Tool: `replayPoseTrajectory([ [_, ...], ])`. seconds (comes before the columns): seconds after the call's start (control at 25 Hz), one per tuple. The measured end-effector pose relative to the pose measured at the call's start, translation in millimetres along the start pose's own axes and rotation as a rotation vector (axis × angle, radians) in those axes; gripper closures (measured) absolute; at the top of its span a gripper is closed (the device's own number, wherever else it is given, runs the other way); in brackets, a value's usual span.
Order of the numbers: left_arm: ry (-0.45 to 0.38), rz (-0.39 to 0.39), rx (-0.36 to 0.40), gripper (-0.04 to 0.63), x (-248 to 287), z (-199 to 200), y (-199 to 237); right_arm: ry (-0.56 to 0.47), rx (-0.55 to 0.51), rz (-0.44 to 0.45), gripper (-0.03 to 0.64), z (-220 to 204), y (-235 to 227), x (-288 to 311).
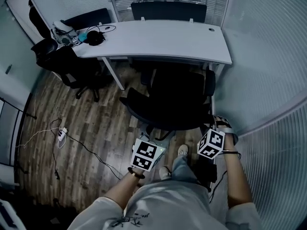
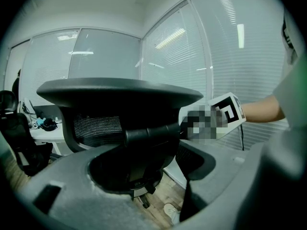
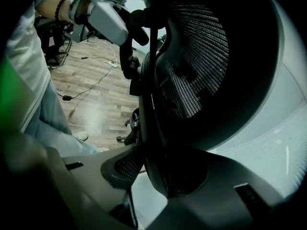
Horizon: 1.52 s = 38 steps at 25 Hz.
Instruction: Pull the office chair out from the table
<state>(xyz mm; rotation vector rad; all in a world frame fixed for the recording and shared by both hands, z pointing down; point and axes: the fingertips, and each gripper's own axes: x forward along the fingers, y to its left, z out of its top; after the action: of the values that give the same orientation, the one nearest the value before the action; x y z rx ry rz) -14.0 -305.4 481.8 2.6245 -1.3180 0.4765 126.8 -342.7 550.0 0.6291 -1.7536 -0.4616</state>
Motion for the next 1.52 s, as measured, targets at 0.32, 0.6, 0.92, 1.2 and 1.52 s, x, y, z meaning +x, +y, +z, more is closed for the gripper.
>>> replayPoseTrajectory([
  [0.32,0.003,-0.001,0.0,0.302,-21.9,-9.6,-15.3,-0.001,0.003,0.003,0.485,1.7,23.3,-15.4],
  [0.6,0.006,0.001,0.001,0.302,-40.9,-18.0,-24.5,-0.006,0.003,0.004,0.482,6.3,42.0,-26.1],
  [0.92,0.009,0.008,-0.003,0.302,-56.2,-24.0,-42.3,-0.014,0.005,0.004,0.482,2.2,58.4,-41.1],
  [1.2,0.012,0.021,-0.009,0.302,-78.6,-31.7,-61.5,-0.023,0.004,0.0,0.48,1.2,80.1,-60.1],
  [1.52,0.008,0.039,-0.013,0.302,-108.4,-43.3,-92.4,-0.03,-0.004,0.001,0.48,-3.8,111.5,-86.8],
])
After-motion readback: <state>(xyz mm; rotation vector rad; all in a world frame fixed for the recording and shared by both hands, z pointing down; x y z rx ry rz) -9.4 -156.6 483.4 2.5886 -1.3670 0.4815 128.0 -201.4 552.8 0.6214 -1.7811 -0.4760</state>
